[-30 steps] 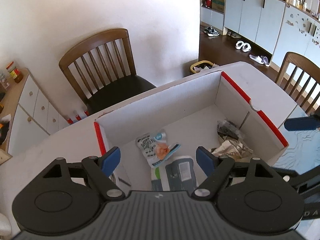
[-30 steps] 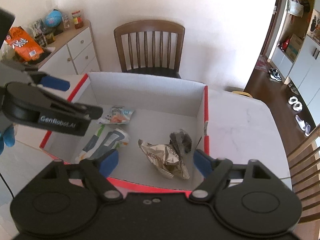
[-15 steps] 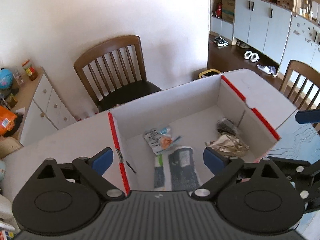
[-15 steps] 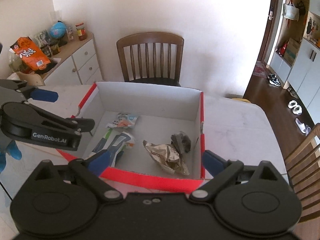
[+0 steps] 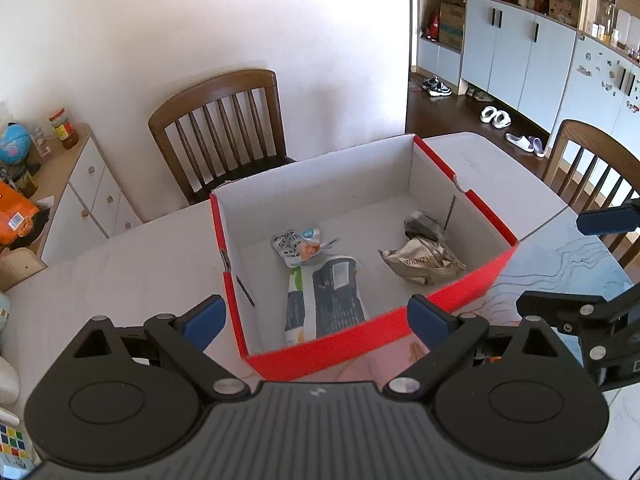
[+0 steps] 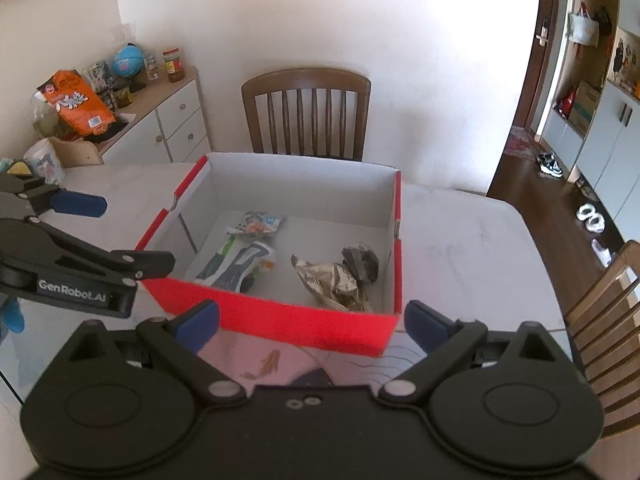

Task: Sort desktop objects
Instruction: 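Withdraw both open tools from the box back over the table, then move left tool toward dark brown snack packet while right tool approaches orange bun-shaped toy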

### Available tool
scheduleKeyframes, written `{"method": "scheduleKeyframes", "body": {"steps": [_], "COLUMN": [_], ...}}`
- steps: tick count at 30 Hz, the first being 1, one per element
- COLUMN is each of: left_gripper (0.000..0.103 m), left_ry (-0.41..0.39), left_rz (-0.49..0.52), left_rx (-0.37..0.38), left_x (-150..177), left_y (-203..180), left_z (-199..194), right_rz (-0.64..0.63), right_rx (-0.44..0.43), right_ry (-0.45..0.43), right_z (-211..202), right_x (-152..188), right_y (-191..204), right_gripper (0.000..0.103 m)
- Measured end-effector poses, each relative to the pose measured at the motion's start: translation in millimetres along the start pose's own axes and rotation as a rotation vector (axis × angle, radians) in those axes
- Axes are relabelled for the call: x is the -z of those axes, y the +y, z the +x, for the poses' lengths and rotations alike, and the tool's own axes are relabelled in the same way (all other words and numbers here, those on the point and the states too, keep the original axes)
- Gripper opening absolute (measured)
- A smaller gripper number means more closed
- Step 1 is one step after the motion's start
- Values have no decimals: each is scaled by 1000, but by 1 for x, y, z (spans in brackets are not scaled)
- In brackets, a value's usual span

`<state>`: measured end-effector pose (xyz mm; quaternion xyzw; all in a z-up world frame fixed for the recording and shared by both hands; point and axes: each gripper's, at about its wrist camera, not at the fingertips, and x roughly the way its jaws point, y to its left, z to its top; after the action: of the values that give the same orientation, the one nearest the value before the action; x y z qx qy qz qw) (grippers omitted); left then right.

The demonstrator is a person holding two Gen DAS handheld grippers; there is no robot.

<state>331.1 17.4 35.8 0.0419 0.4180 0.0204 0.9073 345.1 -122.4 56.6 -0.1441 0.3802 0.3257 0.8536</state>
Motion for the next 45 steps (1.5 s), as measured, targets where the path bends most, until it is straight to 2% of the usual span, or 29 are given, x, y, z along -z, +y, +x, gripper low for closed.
{"method": "scheduleKeyframes", "body": {"steps": [14,22,28,39,45], "left_gripper": [98,98,98,97,97], "left_ry": [-43,-35,-37,6,13], "left_rz": [-10,-18,18,-18,8], "left_rx": [30,84,76,76,89], "left_x": [41,70,92,119,134], "left_y": [-22,-37,-53,-55,-65], "left_z": [-36,-47,-48,-40,-37], "right_rz": [31,49,56,83,89], "right_rx": [-5,2,7,8,10], "right_ry": [-38,-35,-23,-11,-9], "right_z": [-34,-41,-39,-38,-33], "right_x": [36,62,81,110,121], "right_y": [-14,-23,-23,-25,-24], "right_gripper": [98,97,96,95,94]}}
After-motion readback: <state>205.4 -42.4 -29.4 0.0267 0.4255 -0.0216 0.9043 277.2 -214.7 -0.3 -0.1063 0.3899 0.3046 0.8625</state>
